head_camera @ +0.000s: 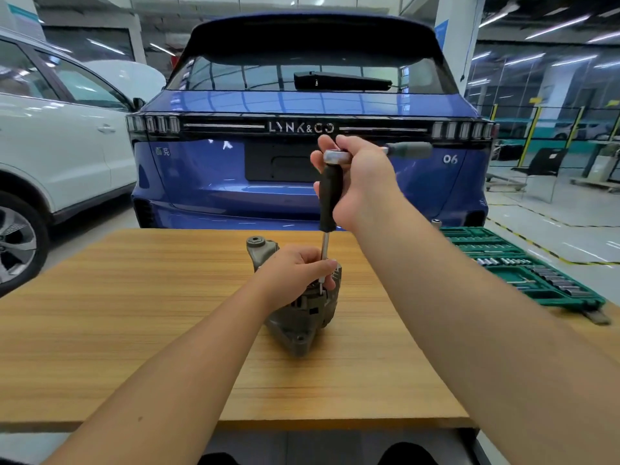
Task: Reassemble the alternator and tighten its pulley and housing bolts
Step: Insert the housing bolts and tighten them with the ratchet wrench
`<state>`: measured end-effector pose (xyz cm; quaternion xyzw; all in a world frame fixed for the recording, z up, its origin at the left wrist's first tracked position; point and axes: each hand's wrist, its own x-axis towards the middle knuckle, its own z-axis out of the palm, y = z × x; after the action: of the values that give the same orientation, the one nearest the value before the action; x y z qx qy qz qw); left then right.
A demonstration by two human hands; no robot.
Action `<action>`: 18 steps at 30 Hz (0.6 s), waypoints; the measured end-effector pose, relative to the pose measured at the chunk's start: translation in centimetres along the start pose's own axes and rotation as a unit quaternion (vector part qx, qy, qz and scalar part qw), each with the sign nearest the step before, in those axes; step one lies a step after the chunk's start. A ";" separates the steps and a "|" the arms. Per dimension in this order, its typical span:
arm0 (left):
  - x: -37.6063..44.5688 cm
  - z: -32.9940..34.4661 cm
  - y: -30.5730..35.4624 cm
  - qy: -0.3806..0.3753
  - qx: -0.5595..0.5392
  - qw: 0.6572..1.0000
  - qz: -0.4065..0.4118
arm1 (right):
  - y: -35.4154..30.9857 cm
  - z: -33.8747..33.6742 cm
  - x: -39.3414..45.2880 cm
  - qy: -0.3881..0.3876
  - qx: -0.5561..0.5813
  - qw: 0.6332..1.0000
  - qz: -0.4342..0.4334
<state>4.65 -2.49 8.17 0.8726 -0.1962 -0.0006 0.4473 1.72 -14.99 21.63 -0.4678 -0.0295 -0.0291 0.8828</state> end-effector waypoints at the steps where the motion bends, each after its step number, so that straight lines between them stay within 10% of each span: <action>1: 0.0 0.0 0.0 0.000 0.004 1.000 0.001 | 0.7 -0.1 -0.1 0.003 0.011 0.999 -0.041; 6: -0.3 0.2 -0.1 0.004 0.011 1.000 0.008 | 2.4 -0.2 -0.6 -0.002 -0.196 0.929 -0.314; 10: -0.4 0.3 -0.1 0.006 0.033 0.999 0.021 | 2.4 -1.2 0.1 0.007 -0.498 0.675 -0.545; 14: -0.6 0.3 -0.2 0.008 0.030 0.999 0.030 | 1.5 -1.0 0.4 -0.024 -0.646 0.525 -0.554; 18: -0.6 0.3 0.2 0.009 0.035 0.999 0.032 | 0.3 -1.1 -0.2 -0.104 -0.709 0.508 -0.478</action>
<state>3.96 -2.61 8.00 0.8809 -0.2197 0.0284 0.4182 1.61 -15.72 20.71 -0.8527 -0.3099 -0.4087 0.0993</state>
